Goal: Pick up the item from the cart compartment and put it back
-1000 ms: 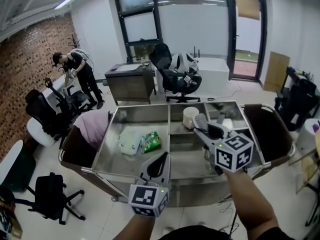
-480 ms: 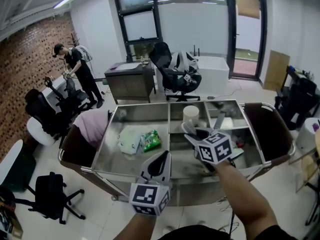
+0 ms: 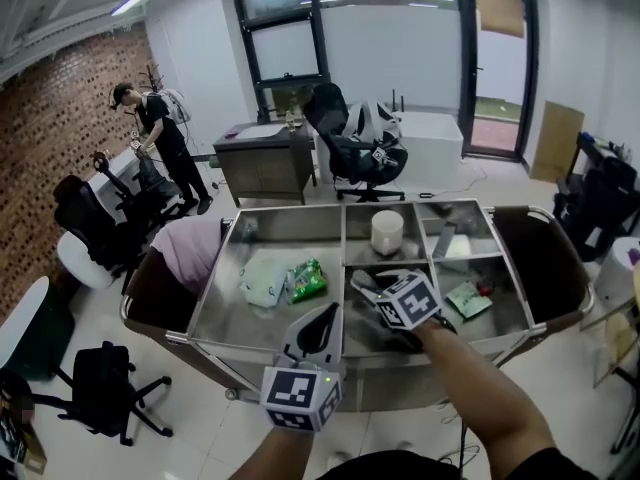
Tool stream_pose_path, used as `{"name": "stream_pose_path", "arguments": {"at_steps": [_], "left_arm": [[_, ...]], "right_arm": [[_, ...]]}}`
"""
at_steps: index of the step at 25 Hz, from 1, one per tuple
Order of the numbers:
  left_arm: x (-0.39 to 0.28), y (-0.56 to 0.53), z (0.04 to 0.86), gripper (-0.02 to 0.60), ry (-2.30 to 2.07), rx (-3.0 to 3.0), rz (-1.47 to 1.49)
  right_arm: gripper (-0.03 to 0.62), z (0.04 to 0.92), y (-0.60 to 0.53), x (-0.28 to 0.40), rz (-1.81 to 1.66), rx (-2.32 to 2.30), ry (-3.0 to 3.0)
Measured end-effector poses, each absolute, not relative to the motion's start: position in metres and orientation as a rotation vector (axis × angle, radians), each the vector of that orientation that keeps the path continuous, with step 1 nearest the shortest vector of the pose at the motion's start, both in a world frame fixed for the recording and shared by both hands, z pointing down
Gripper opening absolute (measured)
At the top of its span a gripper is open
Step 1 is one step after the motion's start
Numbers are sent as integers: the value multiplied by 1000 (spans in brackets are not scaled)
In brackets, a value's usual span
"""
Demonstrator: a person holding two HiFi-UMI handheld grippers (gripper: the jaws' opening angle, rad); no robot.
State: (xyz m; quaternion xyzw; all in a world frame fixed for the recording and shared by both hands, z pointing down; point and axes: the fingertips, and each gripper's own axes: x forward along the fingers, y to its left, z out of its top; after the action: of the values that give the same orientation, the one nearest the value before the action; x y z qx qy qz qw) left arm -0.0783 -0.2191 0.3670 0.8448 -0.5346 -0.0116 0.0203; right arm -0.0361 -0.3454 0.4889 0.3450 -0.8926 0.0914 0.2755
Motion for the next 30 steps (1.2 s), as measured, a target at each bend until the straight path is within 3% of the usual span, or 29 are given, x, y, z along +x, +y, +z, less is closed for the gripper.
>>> {"name": "stream_pose_path", "arguments": {"at_steps": [14,18,30], "left_arm": [[-78,-223,368,0,-1661,2616,-36],[-79,-223,369,0,-1656,2620,-30],[-73,-224,368,0,-1648,2633,-17]], "right_arm": [[161,483,-345,-35,243,931,-2427],[23,473,-345,-31,242,971,-2460],[21,440,-335,-17,269,1028,-2567]]}}
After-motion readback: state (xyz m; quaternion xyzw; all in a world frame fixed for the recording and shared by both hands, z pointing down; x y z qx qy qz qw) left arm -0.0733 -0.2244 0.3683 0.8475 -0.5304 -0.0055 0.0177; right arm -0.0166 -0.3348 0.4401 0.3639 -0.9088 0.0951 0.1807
